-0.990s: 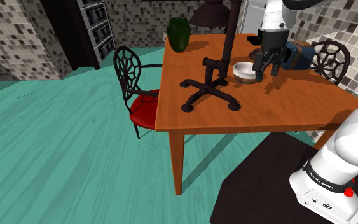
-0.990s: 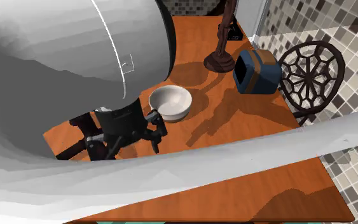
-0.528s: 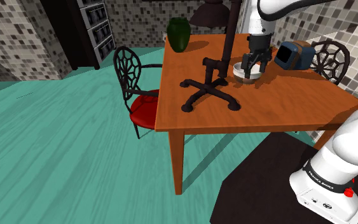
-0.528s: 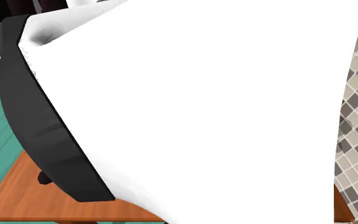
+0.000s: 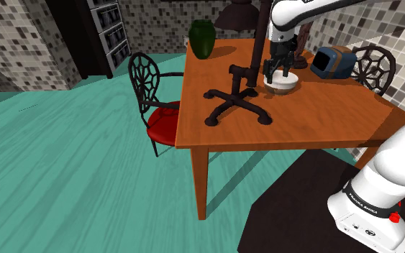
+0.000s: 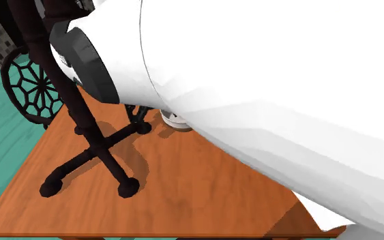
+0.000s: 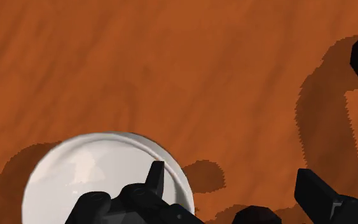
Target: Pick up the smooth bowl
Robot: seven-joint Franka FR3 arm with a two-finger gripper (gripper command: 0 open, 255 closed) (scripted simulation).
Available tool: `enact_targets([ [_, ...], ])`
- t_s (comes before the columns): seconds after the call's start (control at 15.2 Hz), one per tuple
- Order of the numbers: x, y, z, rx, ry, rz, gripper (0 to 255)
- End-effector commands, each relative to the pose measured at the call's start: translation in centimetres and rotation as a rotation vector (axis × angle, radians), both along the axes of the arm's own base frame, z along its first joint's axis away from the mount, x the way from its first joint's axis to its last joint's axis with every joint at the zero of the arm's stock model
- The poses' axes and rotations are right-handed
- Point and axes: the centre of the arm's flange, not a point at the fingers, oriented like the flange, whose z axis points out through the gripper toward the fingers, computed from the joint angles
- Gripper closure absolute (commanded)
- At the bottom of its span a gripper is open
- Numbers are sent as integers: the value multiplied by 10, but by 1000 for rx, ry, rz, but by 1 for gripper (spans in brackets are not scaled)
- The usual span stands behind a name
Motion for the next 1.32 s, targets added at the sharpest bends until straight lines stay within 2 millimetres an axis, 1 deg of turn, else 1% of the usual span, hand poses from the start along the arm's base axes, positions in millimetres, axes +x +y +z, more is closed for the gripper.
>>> enact_targets([
  [0.0, 20, -13, -8, -18, -1, -5, 0],
  [0.2, 46, -34, -16, -42, -4, -13, 0],
  [0.66, 46, -34, -53, -42, -4, -13, 0],
  [0.79, 46, -34, -56, -42, -4, -13, 0],
  [0.86, 46, -33, -58, -42, -4, -12, 255],
  [0.99, 47, -32, -53, -42, -4, -12, 255],
  [1.25, 49, -30, -49, -42, -4, -12, 255],
])
